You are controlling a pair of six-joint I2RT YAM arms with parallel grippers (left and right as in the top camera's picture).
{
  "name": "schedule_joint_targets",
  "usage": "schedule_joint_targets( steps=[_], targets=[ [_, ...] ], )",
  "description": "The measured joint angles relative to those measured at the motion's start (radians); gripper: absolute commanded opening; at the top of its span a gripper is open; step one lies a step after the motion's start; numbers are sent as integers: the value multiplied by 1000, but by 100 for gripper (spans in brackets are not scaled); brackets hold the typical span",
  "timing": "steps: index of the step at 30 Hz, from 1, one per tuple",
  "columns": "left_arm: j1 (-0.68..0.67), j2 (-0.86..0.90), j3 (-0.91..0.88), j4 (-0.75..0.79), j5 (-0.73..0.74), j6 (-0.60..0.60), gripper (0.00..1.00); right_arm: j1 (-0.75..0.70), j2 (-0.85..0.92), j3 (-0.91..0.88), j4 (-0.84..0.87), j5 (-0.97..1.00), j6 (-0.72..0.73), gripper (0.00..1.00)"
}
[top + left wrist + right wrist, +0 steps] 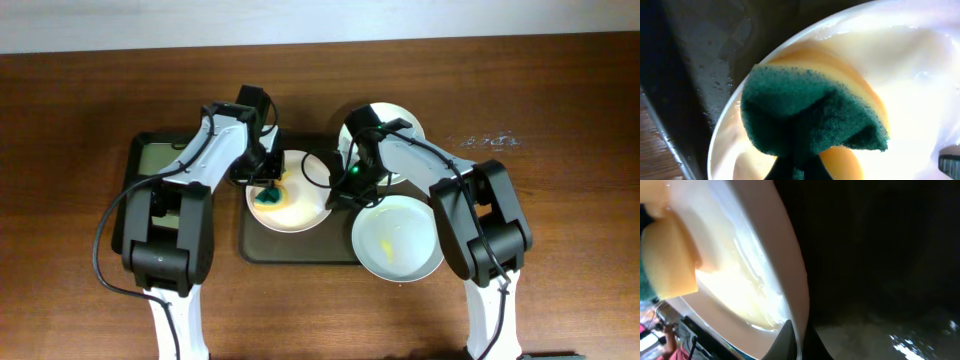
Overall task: Clean dirty plates on tray and stack at the side
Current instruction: 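Lift the sponge with the left gripper onto the held plate, then scrub the plate surface with the sponge while right gripper holds rim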
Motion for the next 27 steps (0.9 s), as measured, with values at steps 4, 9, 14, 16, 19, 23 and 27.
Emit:
schedule_joint_targets(
  steps=[4,9,14,16,19,23,27],
  targets=[
    [14,2,0,-23,89,124,0,-26,1,-27,13,-66,-65,4],
    [11,9,-2,115,150,160,0,-50,1,-56,36,-116,-81,4],
    [-42,11,-2,218,-28,-93,0,-52,1,-56,61,-117,-65,4],
    [-76,11,2,218,-127,-159,0,-52,1,-56,63,-116,-55,4],
    [-137,11,3,218,-275,-190,0,-52,1,-56,64,-115,-50,4],
    [-137,11,18,180,-146,-29,0,-52,1,-56,45,-114,-42,4],
    [-113,16,21,142,167,106,0,-52,1,-57,42,-113,-60,4]
  ],
)
